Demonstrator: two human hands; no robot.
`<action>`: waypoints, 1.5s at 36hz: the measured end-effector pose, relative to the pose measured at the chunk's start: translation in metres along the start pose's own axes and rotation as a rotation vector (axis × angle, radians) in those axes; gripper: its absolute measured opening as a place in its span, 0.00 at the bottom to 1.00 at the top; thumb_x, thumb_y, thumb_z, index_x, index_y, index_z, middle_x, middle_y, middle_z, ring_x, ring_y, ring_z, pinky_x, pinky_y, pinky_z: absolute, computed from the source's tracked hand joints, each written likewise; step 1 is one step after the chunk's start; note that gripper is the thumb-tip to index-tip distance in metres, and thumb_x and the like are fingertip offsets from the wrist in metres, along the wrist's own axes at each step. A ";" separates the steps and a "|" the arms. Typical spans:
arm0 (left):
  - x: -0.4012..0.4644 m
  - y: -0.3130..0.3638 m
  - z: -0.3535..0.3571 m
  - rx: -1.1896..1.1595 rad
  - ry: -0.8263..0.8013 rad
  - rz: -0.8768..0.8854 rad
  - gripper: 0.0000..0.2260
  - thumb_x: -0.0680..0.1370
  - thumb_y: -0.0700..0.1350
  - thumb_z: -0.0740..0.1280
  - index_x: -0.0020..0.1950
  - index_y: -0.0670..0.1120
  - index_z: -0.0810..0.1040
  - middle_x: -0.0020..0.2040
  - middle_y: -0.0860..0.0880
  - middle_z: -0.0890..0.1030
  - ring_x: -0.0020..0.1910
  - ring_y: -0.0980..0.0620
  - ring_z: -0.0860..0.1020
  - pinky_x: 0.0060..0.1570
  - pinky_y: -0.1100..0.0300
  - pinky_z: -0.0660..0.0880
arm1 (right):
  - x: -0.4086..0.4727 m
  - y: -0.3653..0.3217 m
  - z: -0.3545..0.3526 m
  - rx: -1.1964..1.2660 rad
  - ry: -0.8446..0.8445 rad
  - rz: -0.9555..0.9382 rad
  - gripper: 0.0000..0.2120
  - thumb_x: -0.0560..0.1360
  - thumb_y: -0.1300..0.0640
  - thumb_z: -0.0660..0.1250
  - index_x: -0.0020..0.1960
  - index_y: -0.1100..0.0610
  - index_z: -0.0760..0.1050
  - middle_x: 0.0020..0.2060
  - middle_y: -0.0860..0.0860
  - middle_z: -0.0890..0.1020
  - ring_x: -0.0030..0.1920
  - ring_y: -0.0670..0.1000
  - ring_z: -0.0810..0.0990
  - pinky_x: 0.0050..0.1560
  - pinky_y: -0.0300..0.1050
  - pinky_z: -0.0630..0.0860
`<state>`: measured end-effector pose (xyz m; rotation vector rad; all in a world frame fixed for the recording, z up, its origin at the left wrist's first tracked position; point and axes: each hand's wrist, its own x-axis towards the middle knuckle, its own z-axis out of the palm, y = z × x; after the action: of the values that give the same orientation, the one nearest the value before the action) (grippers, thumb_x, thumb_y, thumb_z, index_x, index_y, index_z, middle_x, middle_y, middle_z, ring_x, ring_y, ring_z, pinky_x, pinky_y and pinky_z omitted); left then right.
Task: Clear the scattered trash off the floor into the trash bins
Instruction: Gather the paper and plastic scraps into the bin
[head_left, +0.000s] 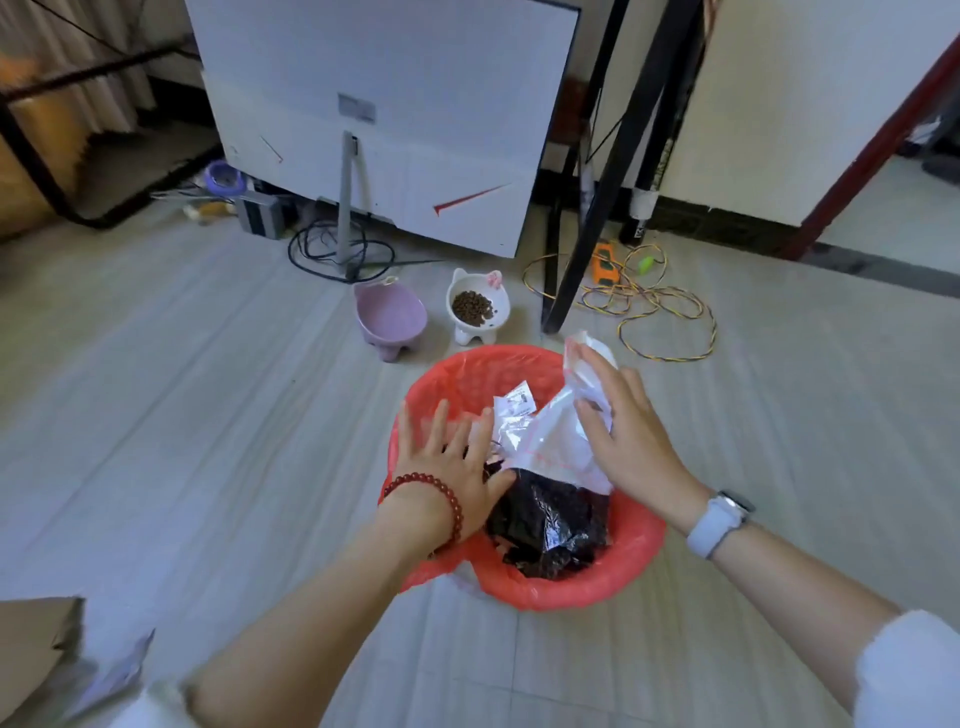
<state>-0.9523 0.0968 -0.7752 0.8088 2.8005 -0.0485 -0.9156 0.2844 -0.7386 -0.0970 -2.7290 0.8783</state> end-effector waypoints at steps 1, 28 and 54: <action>-0.004 -0.007 -0.003 0.013 0.010 -0.011 0.28 0.79 0.59 0.41 0.75 0.49 0.37 0.77 0.50 0.44 0.74 0.42 0.37 0.62 0.35 0.27 | -0.003 -0.003 0.008 -0.024 -0.049 -0.026 0.27 0.79 0.57 0.58 0.72 0.39 0.54 0.60 0.51 0.68 0.59 0.53 0.70 0.56 0.42 0.65; -0.002 -0.048 0.032 -0.966 0.347 -0.139 0.29 0.73 0.31 0.55 0.74 0.42 0.55 0.74 0.44 0.60 0.73 0.46 0.59 0.69 0.41 0.57 | -0.016 0.018 0.131 -0.666 -0.787 -0.097 0.32 0.74 0.35 0.51 0.71 0.33 0.37 0.74 0.45 0.33 0.73 0.57 0.29 0.64 0.75 0.42; -0.077 -0.147 -0.019 -0.726 0.321 -0.323 0.19 0.80 0.46 0.57 0.71 0.48 0.64 0.74 0.47 0.59 0.70 0.47 0.63 0.68 0.52 0.62 | 0.063 -0.133 0.095 -0.324 -0.351 -0.181 0.15 0.77 0.57 0.56 0.60 0.54 0.76 0.62 0.53 0.77 0.65 0.56 0.71 0.66 0.54 0.64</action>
<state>-0.9708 -0.0662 -0.7442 0.1958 2.8490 1.0554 -0.9997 0.1318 -0.7200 0.2616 -3.1213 0.4297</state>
